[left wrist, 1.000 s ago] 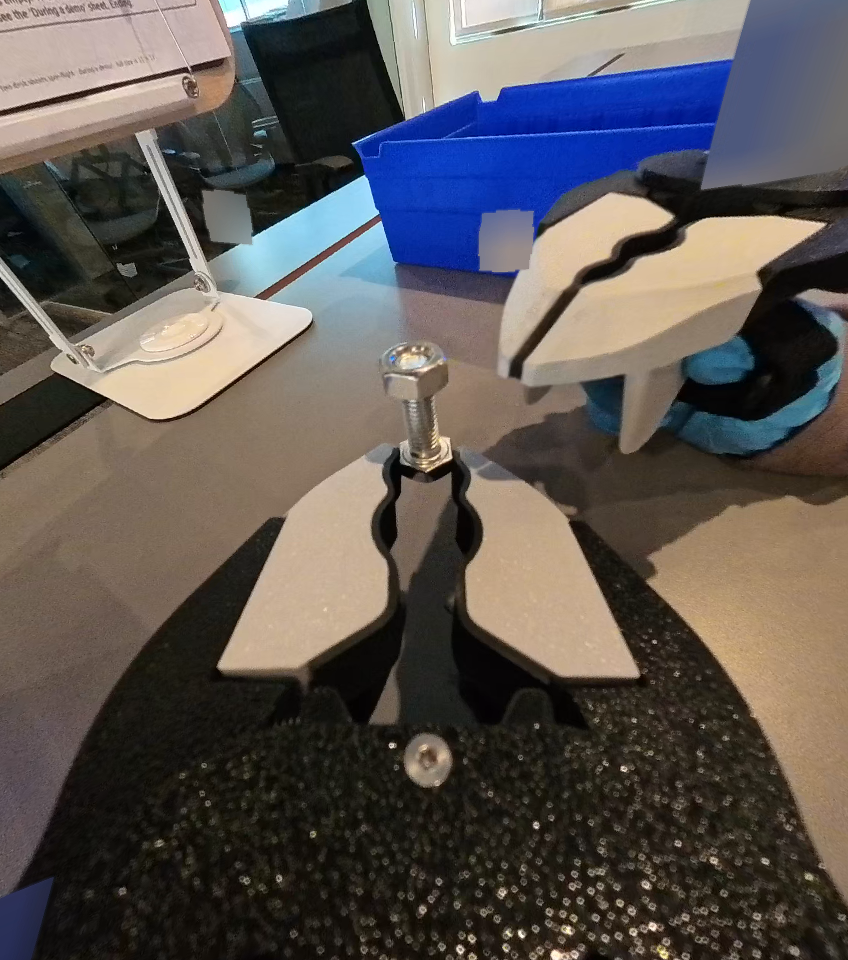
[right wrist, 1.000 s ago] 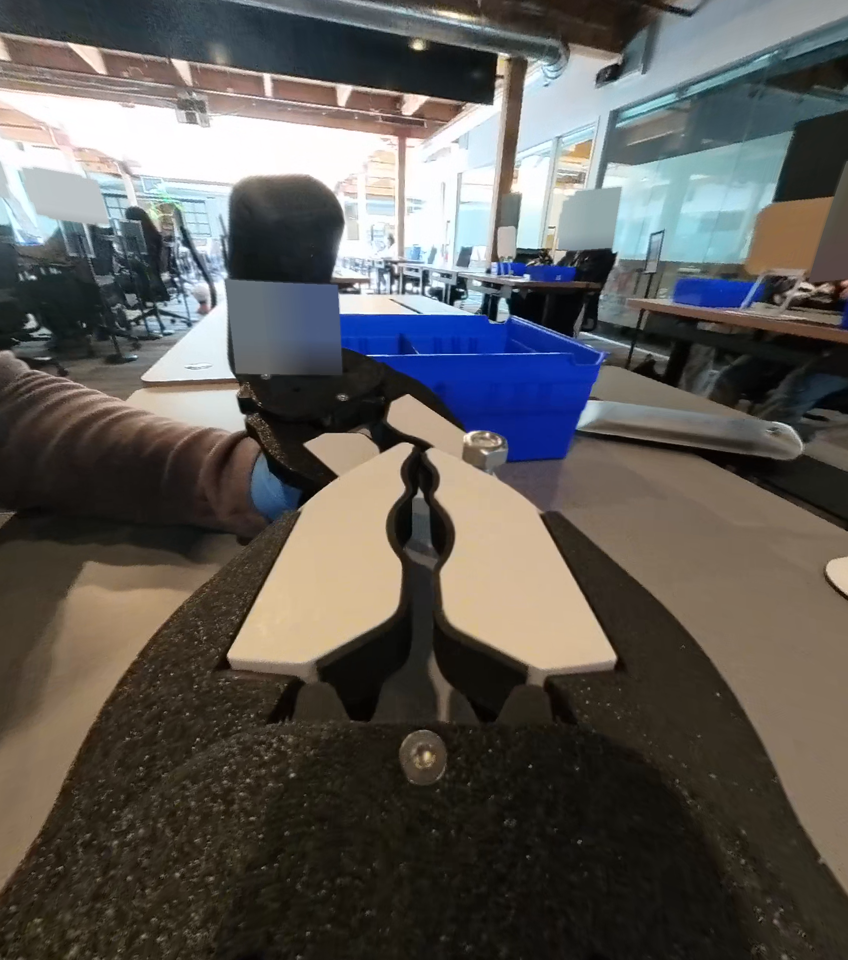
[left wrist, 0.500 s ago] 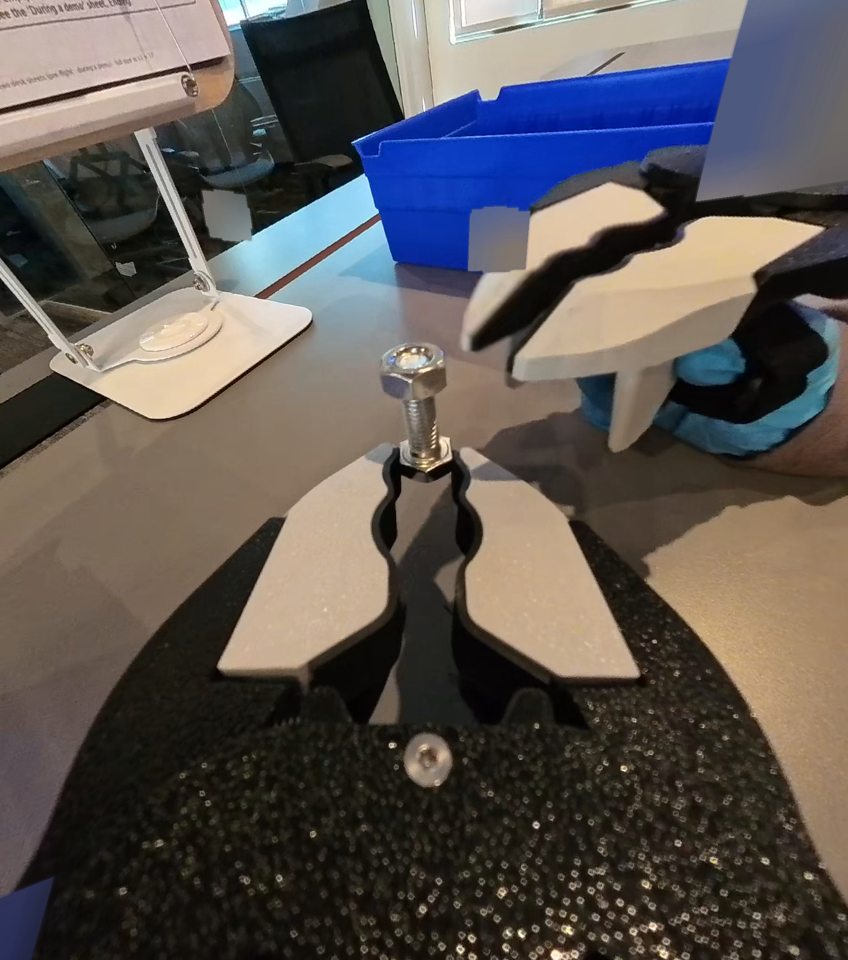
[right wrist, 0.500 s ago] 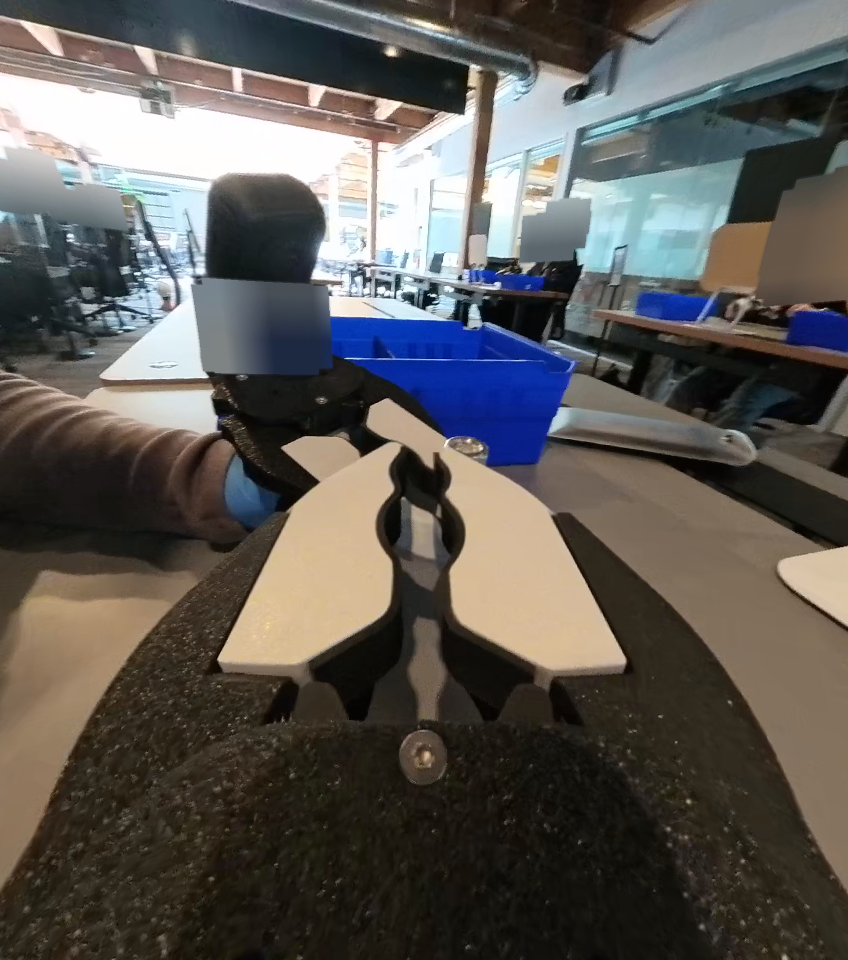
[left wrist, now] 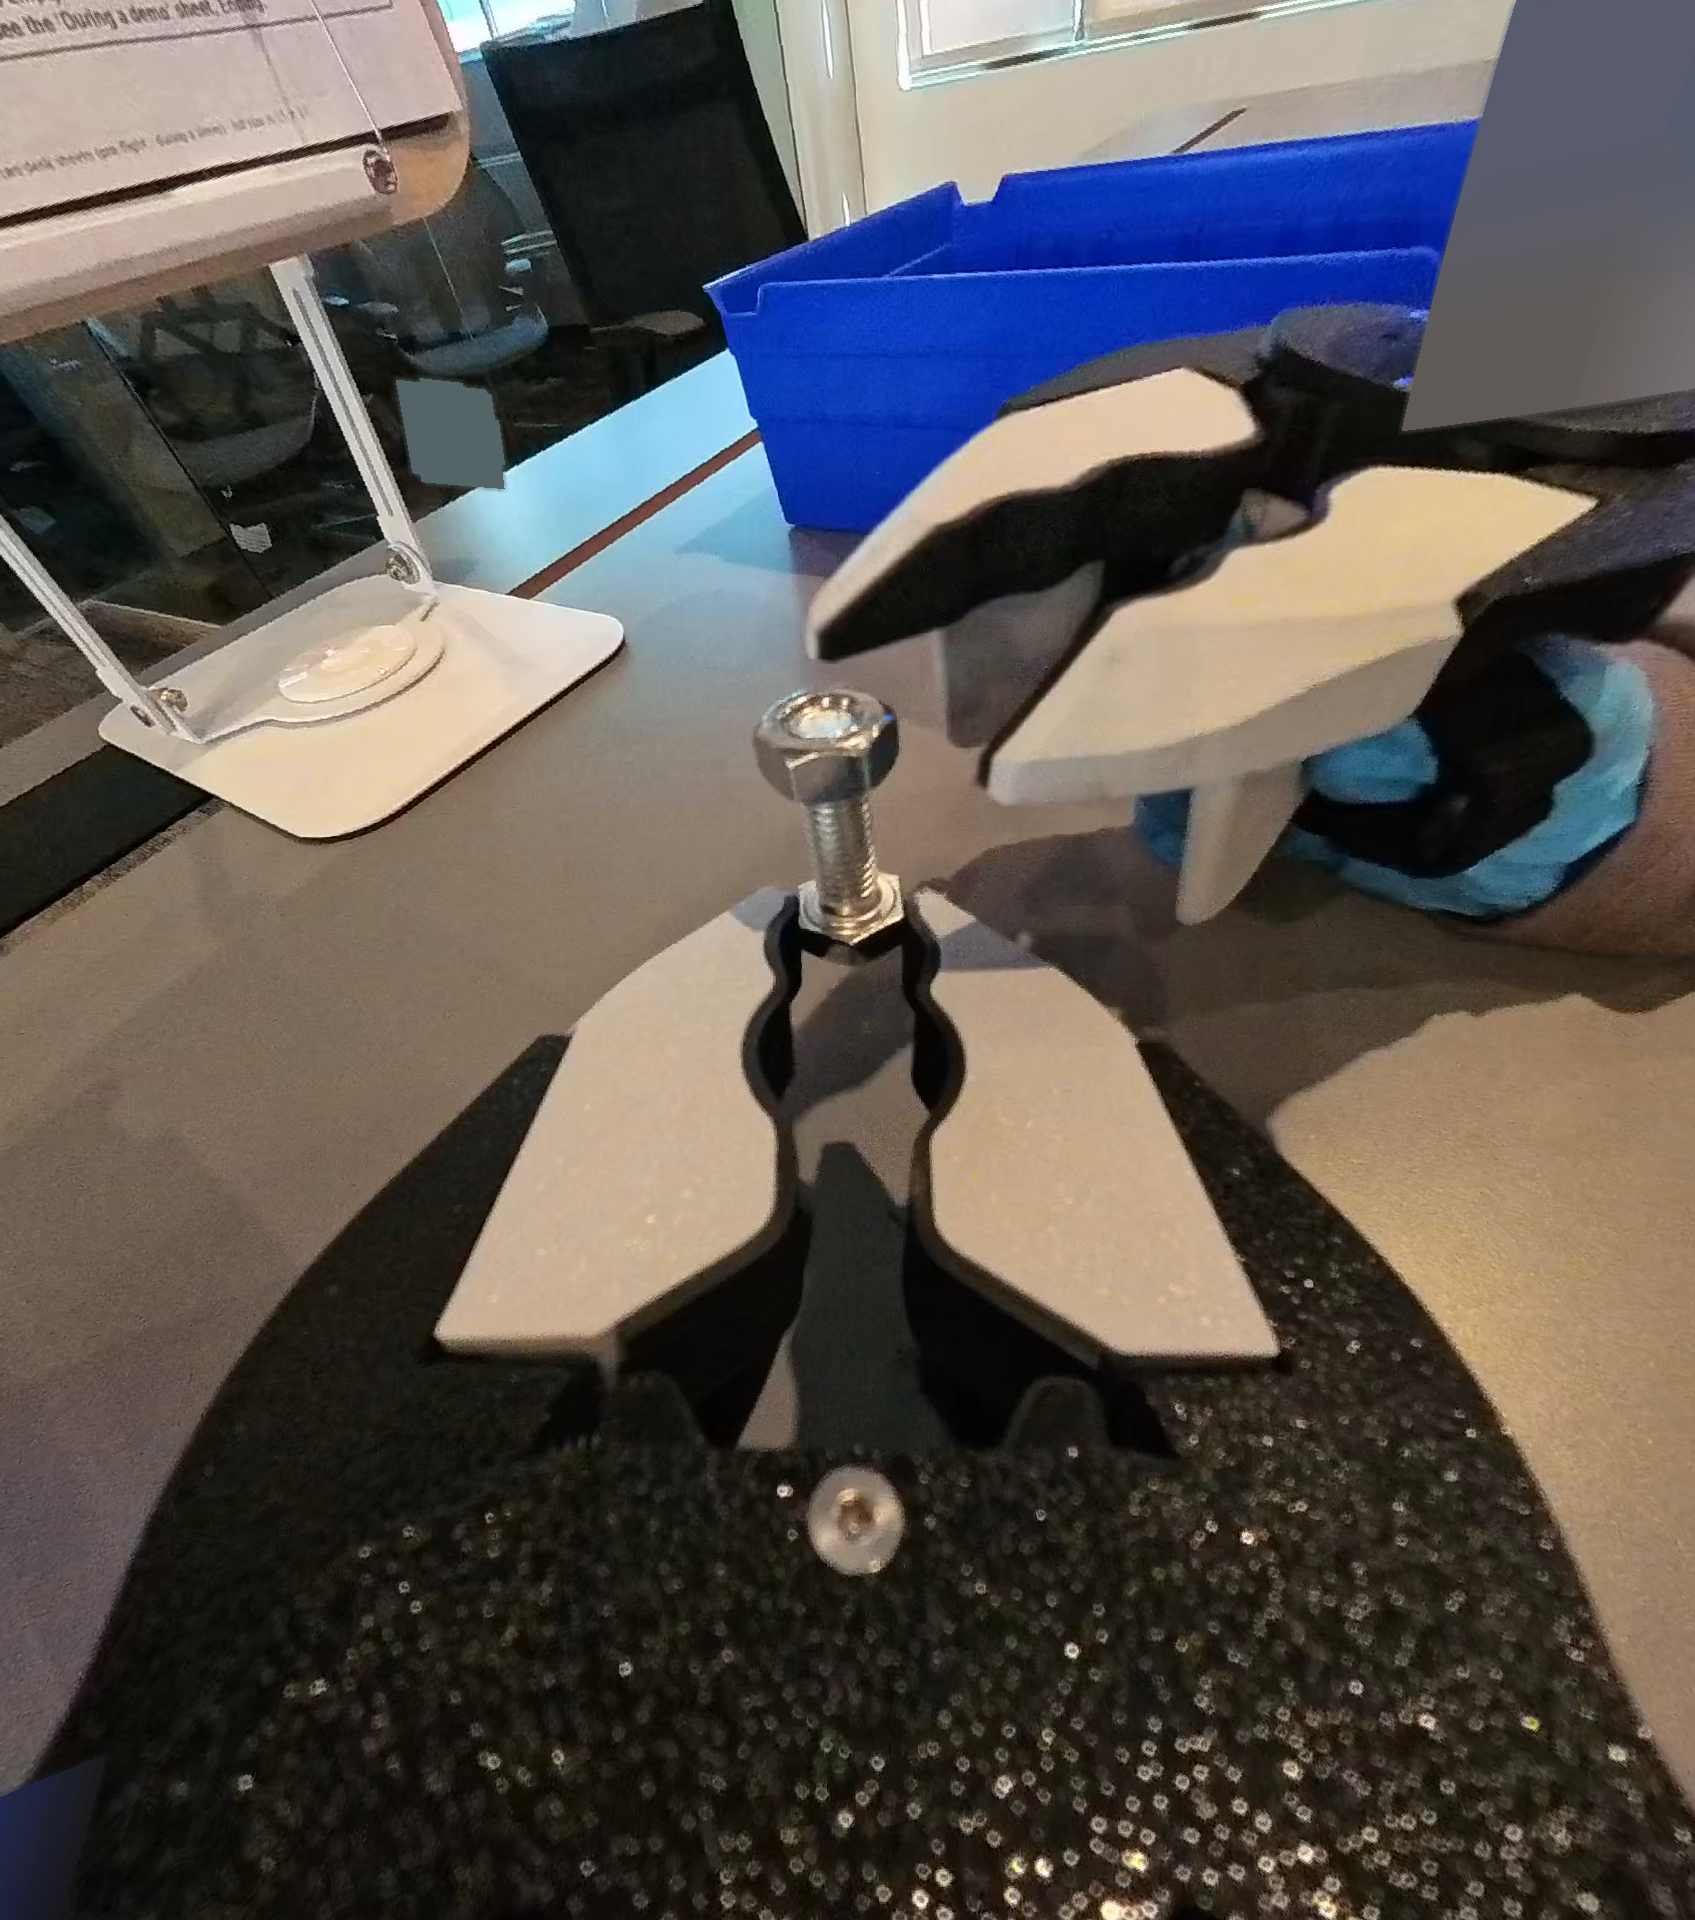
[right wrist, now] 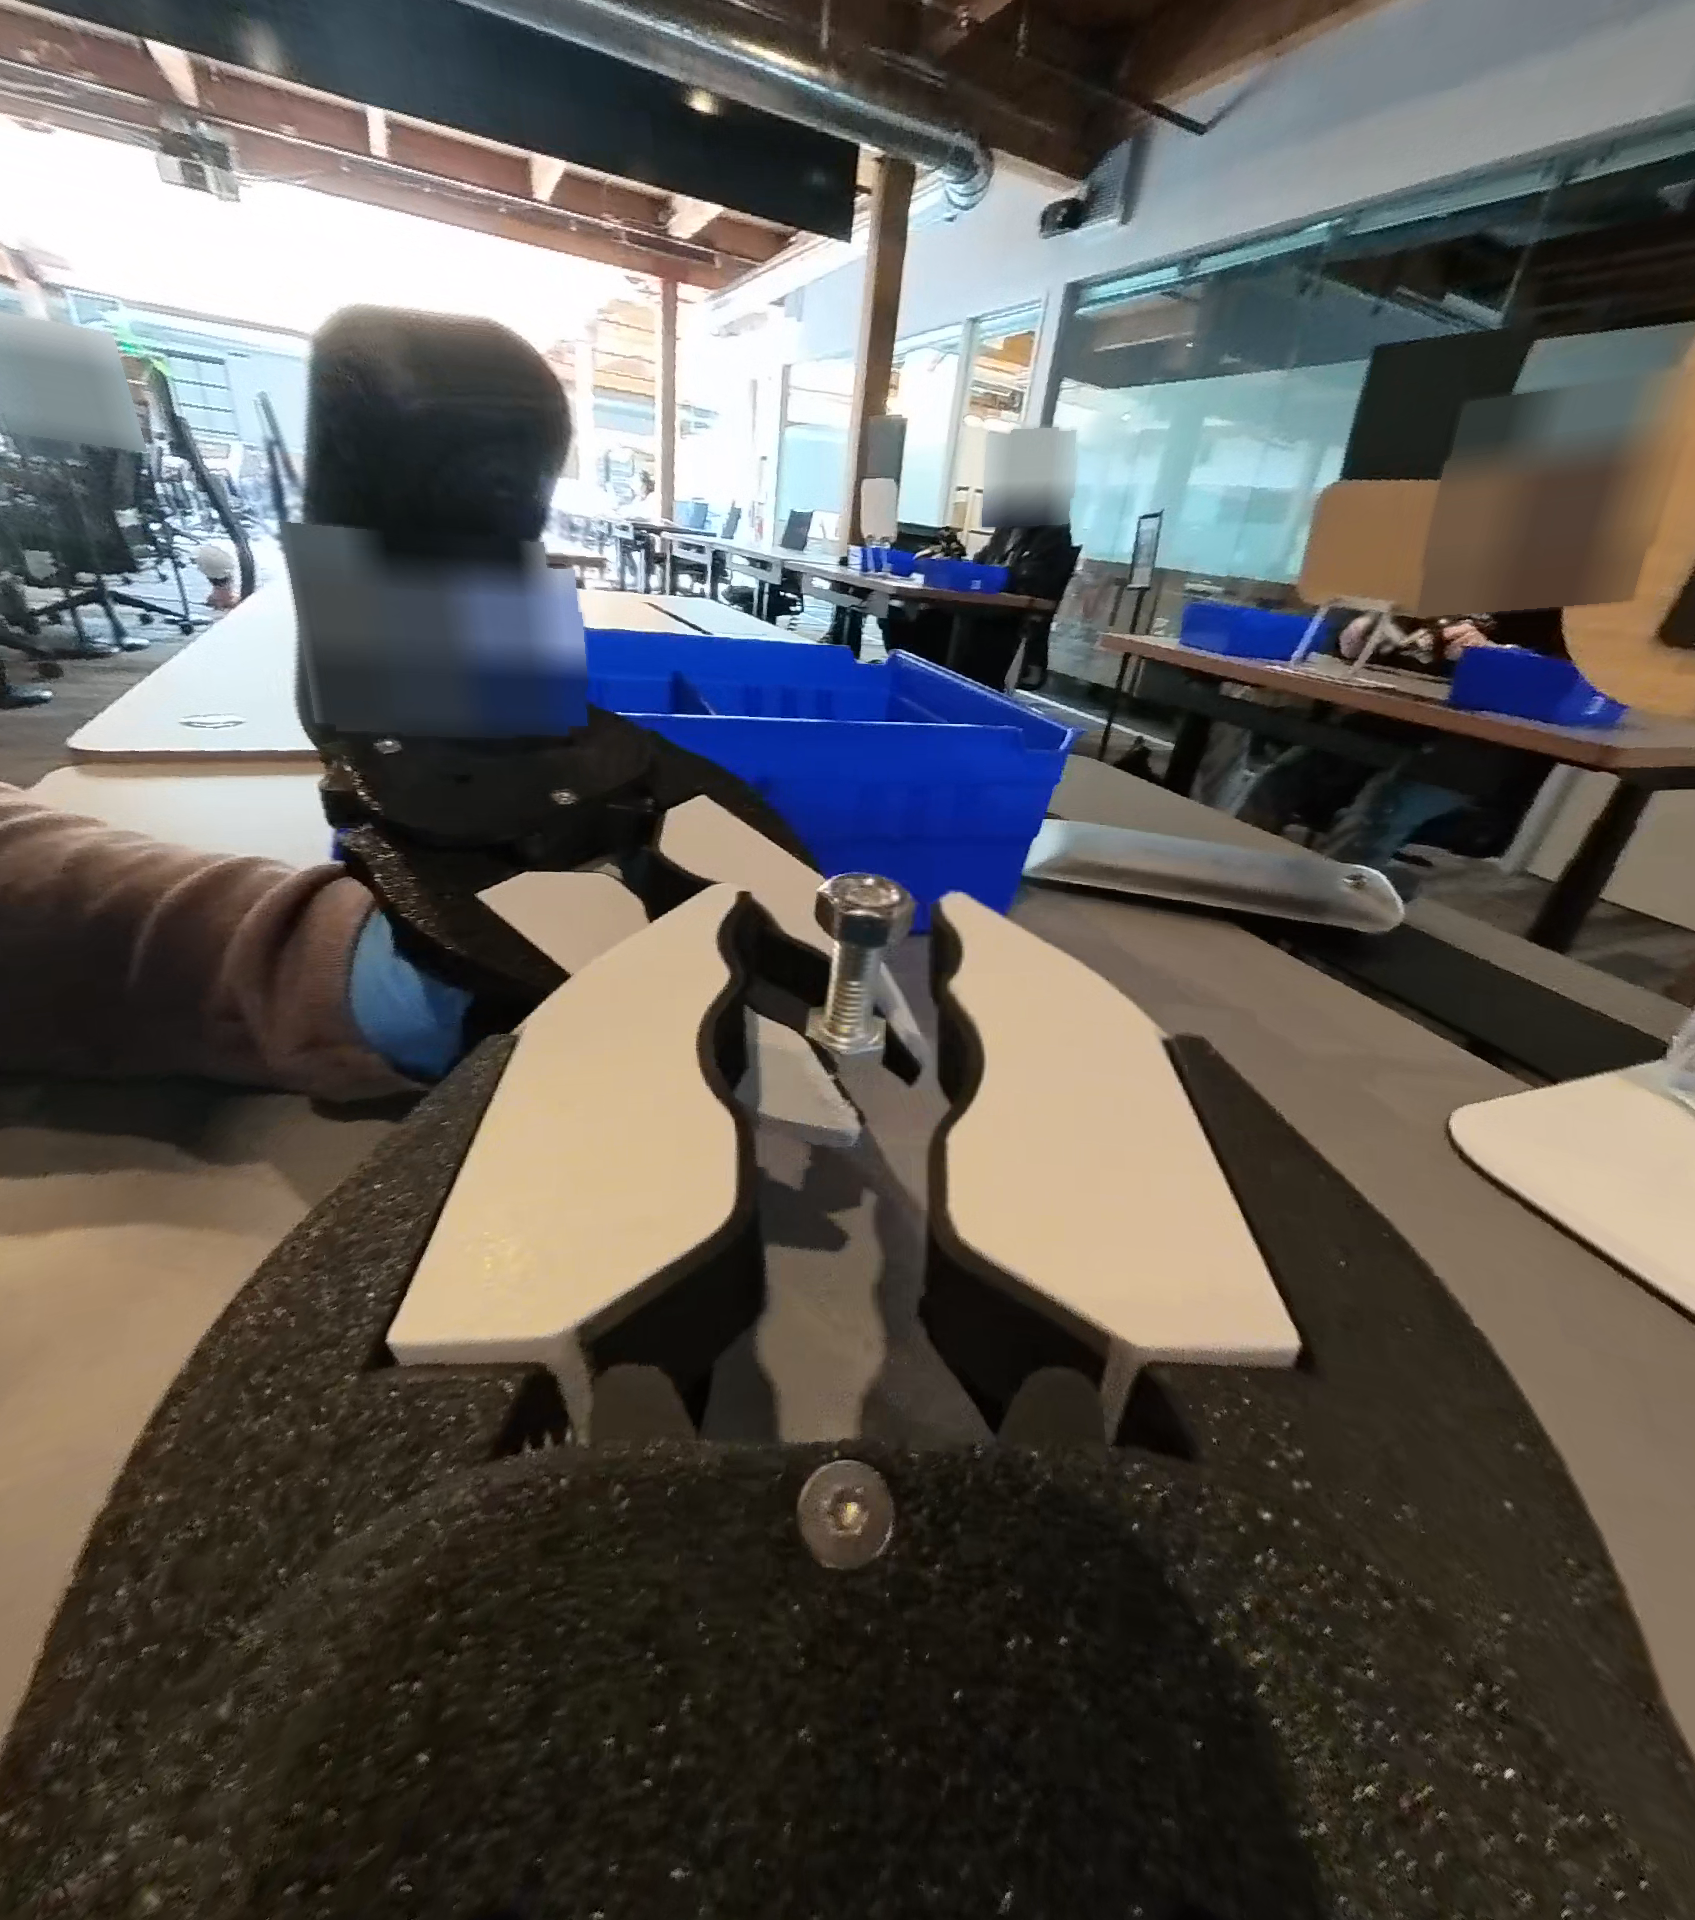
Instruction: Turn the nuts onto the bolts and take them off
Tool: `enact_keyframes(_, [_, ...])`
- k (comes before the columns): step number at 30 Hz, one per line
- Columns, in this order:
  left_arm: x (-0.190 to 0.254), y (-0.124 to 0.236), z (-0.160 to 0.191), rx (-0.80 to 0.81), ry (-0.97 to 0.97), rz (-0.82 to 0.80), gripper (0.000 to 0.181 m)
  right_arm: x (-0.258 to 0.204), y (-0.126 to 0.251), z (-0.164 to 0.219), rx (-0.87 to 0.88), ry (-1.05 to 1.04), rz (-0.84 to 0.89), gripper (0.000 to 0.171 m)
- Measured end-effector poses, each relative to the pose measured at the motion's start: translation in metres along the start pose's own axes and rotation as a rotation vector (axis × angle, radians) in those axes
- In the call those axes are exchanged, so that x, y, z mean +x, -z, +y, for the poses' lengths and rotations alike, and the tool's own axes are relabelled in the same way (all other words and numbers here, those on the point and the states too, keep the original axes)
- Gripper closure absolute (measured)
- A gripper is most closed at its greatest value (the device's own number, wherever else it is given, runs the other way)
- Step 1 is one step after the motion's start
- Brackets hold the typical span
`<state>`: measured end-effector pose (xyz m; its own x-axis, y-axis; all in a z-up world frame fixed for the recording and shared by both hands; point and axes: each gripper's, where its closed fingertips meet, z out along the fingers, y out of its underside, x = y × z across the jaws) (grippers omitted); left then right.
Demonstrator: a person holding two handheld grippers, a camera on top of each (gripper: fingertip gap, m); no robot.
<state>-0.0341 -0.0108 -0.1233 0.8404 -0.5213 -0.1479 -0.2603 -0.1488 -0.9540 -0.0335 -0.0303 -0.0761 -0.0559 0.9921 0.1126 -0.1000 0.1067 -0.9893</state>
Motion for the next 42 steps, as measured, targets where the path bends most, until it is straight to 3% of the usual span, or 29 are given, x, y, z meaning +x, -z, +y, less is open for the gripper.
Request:
enact_keyframes(3, [0.000,0.000,0.000,0.002,0.001,-0.001,0.163,-0.001,-0.002,0.003,-0.012,-0.017,-0.018,0.138])
enact_keyframes(5, [0.000,0.000,0.000,0.002,0.001,0.000,0.163,-0.017,0.003,0.002,-0.027,-0.070,-0.123,0.171])
enact_keyframes(11, [0.000,0.000,0.000,0.001,0.003,0.000,0.163,0.000,0.001,-0.003,0.017,-0.014,-0.007,0.139])
enact_keyframes(14, [0.000,0.000,0.000,0.000,0.002,0.000,0.163,0.002,-0.002,0.002,0.000,-0.012,0.003,0.133])
enact_keyframes(15, [0.000,0.000,0.000,0.000,0.002,0.000,0.163,-0.001,-0.002,0.002,-0.008,-0.027,-0.021,0.137])
enact_keyframes(17, [0.000,0.000,0.000,0.001,0.002,0.000,0.163,-0.017,0.002,0.002,-0.026,-0.075,-0.122,0.170])
enact_keyframes(19, [0.000,0.000,0.000,0.000,0.002,0.000,0.163,-0.014,0.003,0.000,-0.014,-0.064,-0.100,0.165])
enact_keyframes(23, [0.000,0.000,0.000,-0.001,0.000,0.001,0.163,0.000,0.000,-0.002,0.016,-0.014,-0.009,0.138])
enact_keyframes(25, [0.000,0.000,0.000,-0.001,-0.001,0.001,0.163,0.001,-0.002,0.001,0.006,-0.014,-0.009,0.135])
enact_keyframes(27, [0.000,0.000,0.001,-0.003,-0.002,0.000,0.163,-0.005,-0.002,0.002,-0.010,-0.044,-0.047,0.142])
enact_keyframes(29, [0.000,0.001,0.000,0.000,0.001,0.000,0.163,-0.014,0.004,0.000,-0.013,-0.084,-0.107,0.167])
enact_keyframes(36, [0.000,0.000,0.001,-0.003,-0.003,0.000,0.163,0.001,-0.001,-0.001,0.014,-0.008,-0.002,0.135])
enact_keyframes(39, [0.000,0.001,0.000,-0.002,-0.001,-0.001,0.163,-0.008,-0.002,0.002,-0.016,-0.046,-0.058,0.143])
enact_keyframes(41, [0.000,0.001,0.000,-0.001,0.001,-0.001,0.163,-0.013,0.003,-0.001,-0.013,-0.075,-0.101,0.164])
enact_keyframes(42, [0.000,0.001,0.000,-0.002,0.000,0.000,0.163,-0.010,0.004,-0.002,0.000,-0.073,-0.079,0.160])
